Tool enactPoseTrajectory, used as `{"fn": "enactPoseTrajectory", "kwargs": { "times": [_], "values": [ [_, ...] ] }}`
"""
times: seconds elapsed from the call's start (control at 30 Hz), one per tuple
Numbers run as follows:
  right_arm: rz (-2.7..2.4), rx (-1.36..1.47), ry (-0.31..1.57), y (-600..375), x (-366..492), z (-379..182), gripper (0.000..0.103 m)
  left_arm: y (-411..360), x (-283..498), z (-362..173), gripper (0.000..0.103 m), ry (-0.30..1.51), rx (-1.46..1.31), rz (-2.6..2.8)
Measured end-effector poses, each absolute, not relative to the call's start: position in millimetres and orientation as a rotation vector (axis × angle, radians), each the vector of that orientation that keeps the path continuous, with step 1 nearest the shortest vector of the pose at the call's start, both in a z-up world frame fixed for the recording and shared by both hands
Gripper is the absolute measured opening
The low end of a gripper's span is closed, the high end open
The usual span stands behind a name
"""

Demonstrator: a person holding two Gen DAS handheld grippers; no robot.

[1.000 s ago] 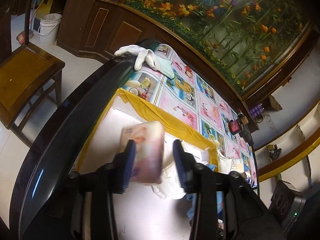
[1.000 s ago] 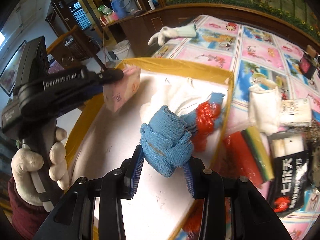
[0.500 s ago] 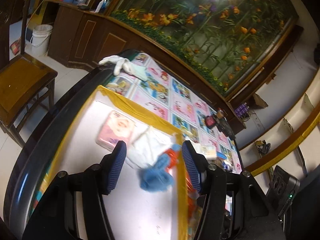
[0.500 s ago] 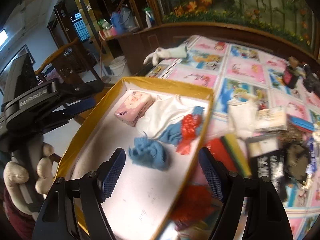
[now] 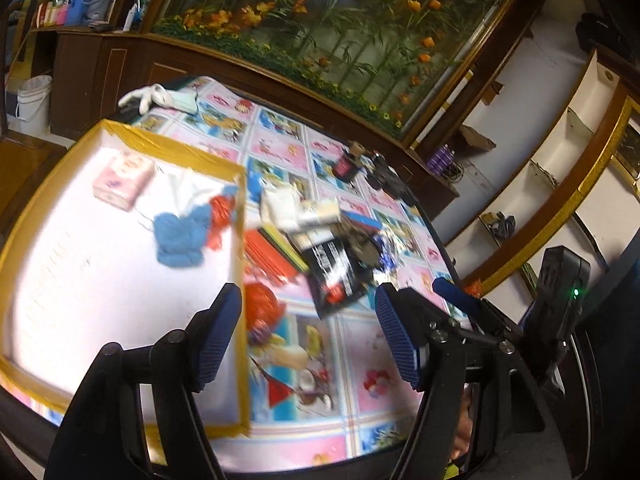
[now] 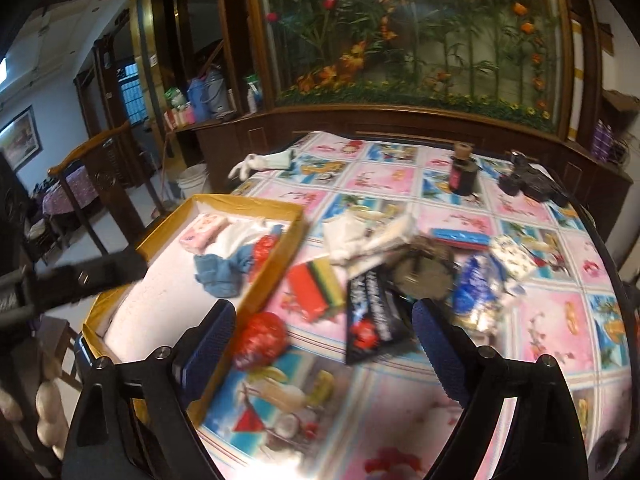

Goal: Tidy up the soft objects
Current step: 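Grasp the red plastic bag with the left tool while the right approaches the blue bag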

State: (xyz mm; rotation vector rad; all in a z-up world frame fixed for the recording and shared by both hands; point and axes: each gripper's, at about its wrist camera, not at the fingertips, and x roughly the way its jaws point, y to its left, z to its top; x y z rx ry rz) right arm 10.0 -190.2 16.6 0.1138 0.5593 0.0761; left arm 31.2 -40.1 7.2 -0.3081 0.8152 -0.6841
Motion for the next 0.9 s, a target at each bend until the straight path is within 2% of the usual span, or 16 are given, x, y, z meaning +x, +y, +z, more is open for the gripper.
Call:
{"fn": "enactPoseTrajectory", "kwargs": {
  "times": [0.43,0.77,0.9],
  "values": [
    [-0.051,0.208,0.601,-281,-30,-9,0.091,-44,10,-28,0.068,0.899,-0.300,-0.577],
    [-0.086,0.337,0.630,-325,-13,-38,0.091,-94,15,-30,0.068,0.889,-0.068,-0.628],
    [-0.072,0.373,0.629,-333,-7,-47,0.091,-115,31,-47,0.068,0.943,-0.025,-0.643]
  ]
}}
